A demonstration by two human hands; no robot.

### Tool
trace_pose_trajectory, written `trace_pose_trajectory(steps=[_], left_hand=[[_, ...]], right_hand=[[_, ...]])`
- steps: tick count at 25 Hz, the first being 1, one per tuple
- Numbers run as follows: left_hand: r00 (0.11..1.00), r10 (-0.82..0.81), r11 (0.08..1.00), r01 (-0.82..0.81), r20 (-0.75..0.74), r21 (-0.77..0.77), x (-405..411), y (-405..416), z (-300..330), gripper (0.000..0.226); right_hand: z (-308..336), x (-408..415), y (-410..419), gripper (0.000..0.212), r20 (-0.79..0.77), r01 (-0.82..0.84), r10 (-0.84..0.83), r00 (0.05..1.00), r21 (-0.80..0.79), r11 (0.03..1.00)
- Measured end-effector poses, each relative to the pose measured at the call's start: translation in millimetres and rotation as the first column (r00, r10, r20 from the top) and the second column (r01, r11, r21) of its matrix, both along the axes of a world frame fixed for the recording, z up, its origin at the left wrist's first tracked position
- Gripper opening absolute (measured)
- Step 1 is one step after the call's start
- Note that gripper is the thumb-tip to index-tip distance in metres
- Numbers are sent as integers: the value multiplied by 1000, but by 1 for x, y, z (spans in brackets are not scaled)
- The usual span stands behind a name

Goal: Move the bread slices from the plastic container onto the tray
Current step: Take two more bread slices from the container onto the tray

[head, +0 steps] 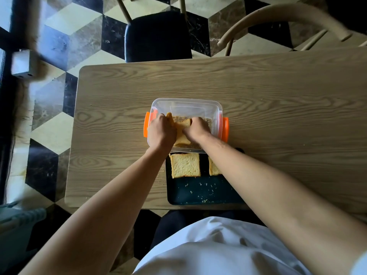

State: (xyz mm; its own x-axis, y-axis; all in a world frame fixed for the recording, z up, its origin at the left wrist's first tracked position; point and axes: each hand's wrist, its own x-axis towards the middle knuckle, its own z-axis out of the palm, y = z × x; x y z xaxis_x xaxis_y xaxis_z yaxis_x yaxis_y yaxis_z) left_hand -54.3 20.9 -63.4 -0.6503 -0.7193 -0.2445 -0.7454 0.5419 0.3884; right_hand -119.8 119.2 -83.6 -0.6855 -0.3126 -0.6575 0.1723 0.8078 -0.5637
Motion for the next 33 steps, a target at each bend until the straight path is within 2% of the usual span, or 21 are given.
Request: trace_pose_trajectory(steps=[3,5,7,9,10,12,14,16,19,22,26,33], left_hand=[[991,-91,995,88,-96,-37,5,-1,22,36],[977,-112,994,108,-182,-33,14,-7,42,22],[956,-69,996,83,-285,38,30,-17,64,11],[916,44,975,48,-399,218,54,-24,85,13],[878,135,934,42,-459,354,67,-25,93,15],[777,353,772,73,-521,631,95,-21,99,17],[730,512,576,98,-452,811,126,-12,85,21],[753,578,419,59,-316,906,154,1,64,21],[810,568,272,-19,-145,962,183,22,34,20],[858,511,260,-90,-58,961,197,38,9,20],[879,475,262,-184,40,947,194,53,-13,23],[817,545,229,-361,189,904,189,69,-32,28]], right_hand=[[24,-3,15,24,-95,6,-11,995,-52,999],[49,-2,33,19,-199,13,-33,979,-104,995],[73,1,55,15,-275,39,-90,957,-184,982],[95,9,81,17,-212,117,-195,957,-332,936],[104,14,96,19,-145,166,-243,959,-404,900],[114,26,125,24,29,281,-311,950,-515,810],[112,44,152,27,151,350,-322,935,-547,760],[100,65,175,25,202,393,-337,919,-521,758],[74,96,199,22,201,425,-374,905,-440,791],[46,118,210,21,190,416,-371,909,-346,841],[8,123,213,14,180,388,-356,917,-194,901],[-24,113,208,24,257,376,-343,904,-93,922]])
